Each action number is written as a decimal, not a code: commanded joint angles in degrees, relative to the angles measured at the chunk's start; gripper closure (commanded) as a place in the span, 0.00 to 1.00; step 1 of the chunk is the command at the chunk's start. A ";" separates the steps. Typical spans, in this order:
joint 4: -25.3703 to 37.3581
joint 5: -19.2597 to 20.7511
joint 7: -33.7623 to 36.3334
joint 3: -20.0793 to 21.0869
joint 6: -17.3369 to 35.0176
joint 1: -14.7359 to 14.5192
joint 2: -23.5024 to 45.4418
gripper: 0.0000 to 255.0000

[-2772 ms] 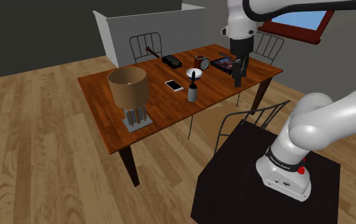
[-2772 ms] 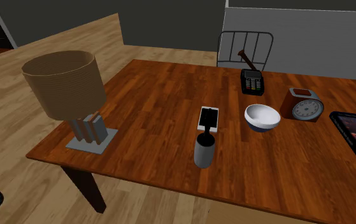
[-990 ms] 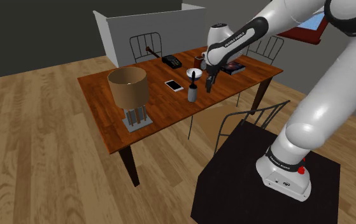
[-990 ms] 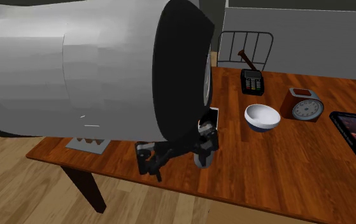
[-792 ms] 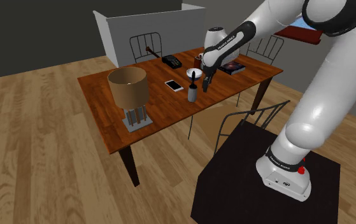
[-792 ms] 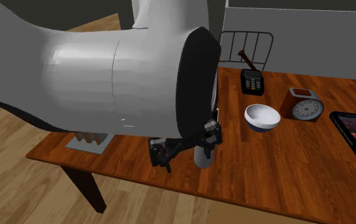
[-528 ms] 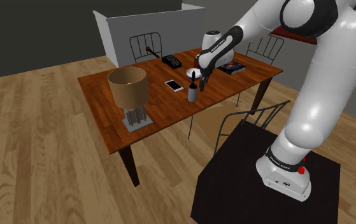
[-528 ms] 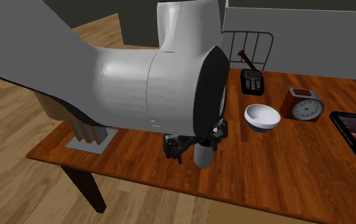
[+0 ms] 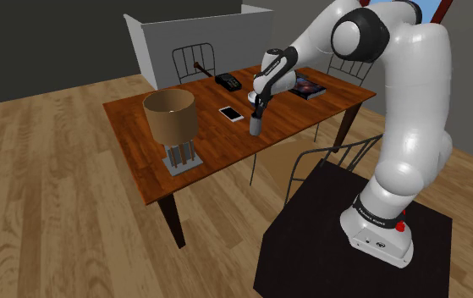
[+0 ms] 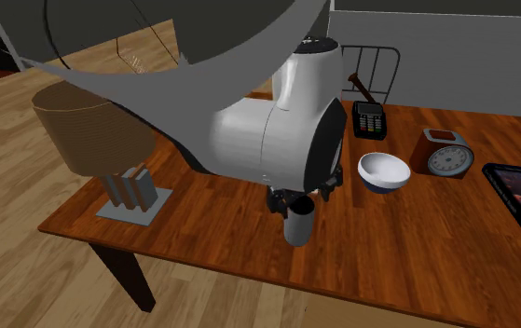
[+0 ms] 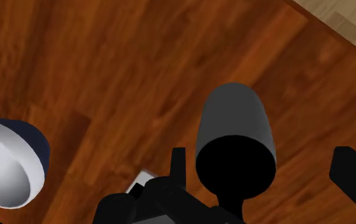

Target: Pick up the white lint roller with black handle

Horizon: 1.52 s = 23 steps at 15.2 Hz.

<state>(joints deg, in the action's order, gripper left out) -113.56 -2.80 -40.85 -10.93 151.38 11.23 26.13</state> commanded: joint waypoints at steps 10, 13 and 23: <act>2.82 -1.50 -1.22 1.34 4.34 1.43 6.55 1.00; 2.88 -1.50 -1.21 1.34 4.30 1.43 6.58 1.00; 2.61 -1.05 -0.96 0.88 2.23 1.02 4.22 1.00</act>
<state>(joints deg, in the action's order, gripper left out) -110.89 -3.96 -41.86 -9.93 154.13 12.35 30.96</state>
